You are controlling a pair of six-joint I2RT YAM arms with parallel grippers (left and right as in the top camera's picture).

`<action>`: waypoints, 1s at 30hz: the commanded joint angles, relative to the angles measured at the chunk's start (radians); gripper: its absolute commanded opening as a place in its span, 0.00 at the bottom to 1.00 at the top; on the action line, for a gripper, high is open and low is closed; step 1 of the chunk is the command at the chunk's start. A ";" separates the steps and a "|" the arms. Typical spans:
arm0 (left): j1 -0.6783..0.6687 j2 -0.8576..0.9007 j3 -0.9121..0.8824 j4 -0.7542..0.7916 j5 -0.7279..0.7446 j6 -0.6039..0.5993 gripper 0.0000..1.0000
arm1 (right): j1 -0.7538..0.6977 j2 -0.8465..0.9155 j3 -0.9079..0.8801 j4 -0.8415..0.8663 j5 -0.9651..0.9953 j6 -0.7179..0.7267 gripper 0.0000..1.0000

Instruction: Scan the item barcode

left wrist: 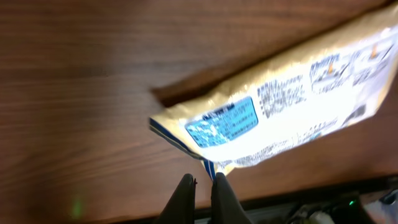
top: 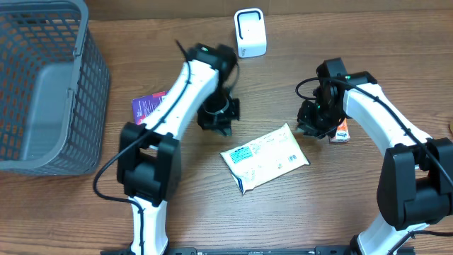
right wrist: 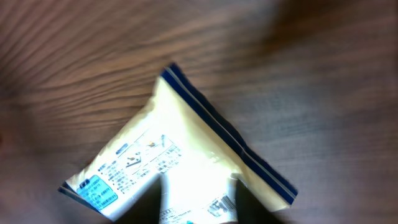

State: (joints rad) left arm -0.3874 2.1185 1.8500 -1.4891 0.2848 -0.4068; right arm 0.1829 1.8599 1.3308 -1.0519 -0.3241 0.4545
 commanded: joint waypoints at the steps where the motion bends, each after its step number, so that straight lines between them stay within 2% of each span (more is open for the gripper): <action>1: 0.022 -0.026 0.015 0.010 -0.032 -0.043 0.04 | -0.007 0.001 0.016 -0.004 -0.008 -0.183 0.84; 3: 0.025 -0.026 0.008 0.021 -0.034 -0.043 0.09 | -0.008 0.001 0.006 -0.002 -0.003 -0.221 1.00; 4: 0.024 -0.026 0.006 0.024 -0.034 -0.043 0.17 | -0.008 0.002 -0.005 0.006 0.000 -0.224 1.00; 7: 0.024 -0.026 0.002 0.028 -0.034 -0.043 0.21 | -0.006 0.002 -0.061 0.045 -0.024 -0.224 1.00; 12: 0.022 -0.026 0.002 0.031 -0.034 -0.043 0.38 | 0.014 0.002 -0.169 0.137 -0.132 -0.222 1.00; 13: 0.022 -0.026 0.002 0.031 -0.034 -0.042 0.43 | 0.020 0.002 -0.192 0.159 -0.137 -0.216 1.00; 15: 0.022 -0.026 0.002 0.027 -0.034 -0.042 0.64 | 0.029 0.002 -0.237 0.192 -0.144 -0.215 1.00; 17: 0.022 -0.026 0.002 0.026 -0.033 -0.037 0.74 | 0.038 0.002 -0.271 0.219 -0.159 -0.212 1.00; 19: 0.020 -0.026 0.002 0.026 -0.033 -0.034 0.82 | 0.047 0.002 -0.298 0.249 -0.198 -0.212 0.88; 21: 0.018 -0.026 0.002 0.027 -0.033 -0.034 0.84 | 0.058 0.002 -0.312 0.275 -0.233 -0.203 0.72; 22: 0.018 -0.026 0.002 0.027 -0.033 -0.034 0.85 | 0.069 0.002 -0.314 0.287 -0.230 -0.171 0.56; 23: 0.018 -0.026 0.002 0.027 -0.033 -0.034 0.85 | 0.073 0.002 -0.314 0.293 -0.228 -0.159 0.51; 25: 0.018 -0.026 0.002 0.026 -0.033 -0.034 0.86 | 0.083 0.002 -0.313 0.317 -0.228 -0.131 0.30; 26: 0.017 -0.026 0.002 0.025 -0.033 -0.034 0.86 | 0.085 0.002 -0.313 0.329 -0.228 -0.112 0.10; 27: 0.016 -0.026 0.002 0.023 -0.034 -0.034 0.86 | 0.085 0.002 -0.313 0.339 -0.228 -0.096 0.04; 30: 0.010 -0.026 0.002 0.016 -0.033 -0.034 0.84 | 0.080 0.001 -0.296 0.347 -0.228 -0.064 0.04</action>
State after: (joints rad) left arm -0.3611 2.1117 1.8519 -1.4670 0.2562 -0.4431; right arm 0.2665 1.8526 1.0218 -0.7124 -0.5514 0.3367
